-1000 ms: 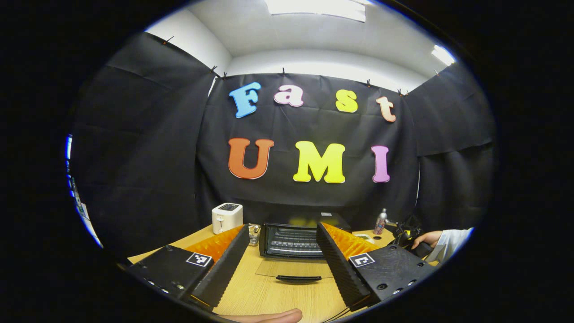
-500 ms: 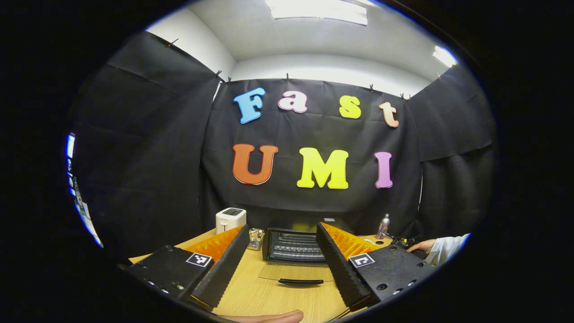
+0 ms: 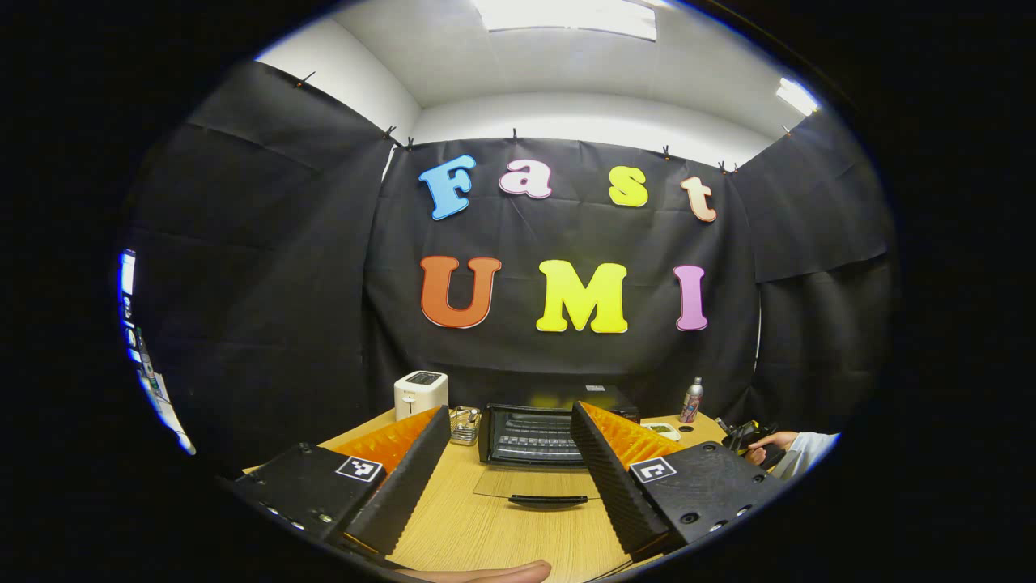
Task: Open the electric oven with the left hand, put the food in, and close the electric oven.
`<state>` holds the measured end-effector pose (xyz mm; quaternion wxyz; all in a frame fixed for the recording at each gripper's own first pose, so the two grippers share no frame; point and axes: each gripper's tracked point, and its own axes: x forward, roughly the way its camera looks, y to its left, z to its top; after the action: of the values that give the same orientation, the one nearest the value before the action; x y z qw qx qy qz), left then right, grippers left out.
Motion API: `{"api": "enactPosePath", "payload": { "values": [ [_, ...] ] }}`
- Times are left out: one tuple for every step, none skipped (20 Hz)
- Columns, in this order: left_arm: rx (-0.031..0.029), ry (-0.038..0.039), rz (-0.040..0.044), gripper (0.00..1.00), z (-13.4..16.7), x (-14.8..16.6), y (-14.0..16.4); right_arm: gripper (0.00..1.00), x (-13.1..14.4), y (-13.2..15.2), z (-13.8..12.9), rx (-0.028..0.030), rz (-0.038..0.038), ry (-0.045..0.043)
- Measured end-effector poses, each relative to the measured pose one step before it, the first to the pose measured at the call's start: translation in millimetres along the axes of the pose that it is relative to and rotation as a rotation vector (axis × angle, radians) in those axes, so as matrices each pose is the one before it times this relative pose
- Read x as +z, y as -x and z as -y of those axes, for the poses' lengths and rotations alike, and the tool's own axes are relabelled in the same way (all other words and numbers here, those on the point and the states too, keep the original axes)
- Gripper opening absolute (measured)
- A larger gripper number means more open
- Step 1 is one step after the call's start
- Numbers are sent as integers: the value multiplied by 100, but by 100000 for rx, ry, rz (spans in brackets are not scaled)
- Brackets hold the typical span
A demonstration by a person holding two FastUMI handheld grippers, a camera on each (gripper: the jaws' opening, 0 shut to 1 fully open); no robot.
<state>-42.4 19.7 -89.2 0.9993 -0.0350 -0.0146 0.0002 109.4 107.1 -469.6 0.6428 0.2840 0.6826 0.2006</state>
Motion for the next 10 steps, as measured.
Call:
{"api": "enactPosePath", "payload": {
  "values": [
    [-232, -463, 0, 95, 47, -11, 152, 4, -118, 859, 636, -1414, 1346, 351],
    [-50, -700, 36, 95, -9, -11, 31, 0, 3, 797, 596, -1823, 1022, 305],
    [290, -626, -195, 95, -41, -57, 213, 0, 160, 841, 153, -1143, 1080, 727],
    [84, -470, -251, 95, 32, -101, 142, 4, 116, 762, 53, -595, 910, 1007],
    [-460, -406, -559, 95, 224, -159, 116, 1, -74, 773, -293, -32, 698, 1268],
    [-458, -445, -534, 95, 207, -199, 200, 1, -56, 698, -348, 55, 910, 1138],
    [-288, -438, -614, 95, 21, -87, 170, 4, -133, 627, -517, 144, 625, 1209],
    [257, -345, -733, 95, -14, -229, 38, 4, -76, 524, -601, 121, 356, 1449],
    [420, -169, -85, 95, -121, -90, 146, 4, -193, 582, -721, 656, 466, 1908],
    [-153, -185, -144, 95, -85, 81, 73, 4, -14, 384, -818, 525, 358, 1889]
  ]
}}
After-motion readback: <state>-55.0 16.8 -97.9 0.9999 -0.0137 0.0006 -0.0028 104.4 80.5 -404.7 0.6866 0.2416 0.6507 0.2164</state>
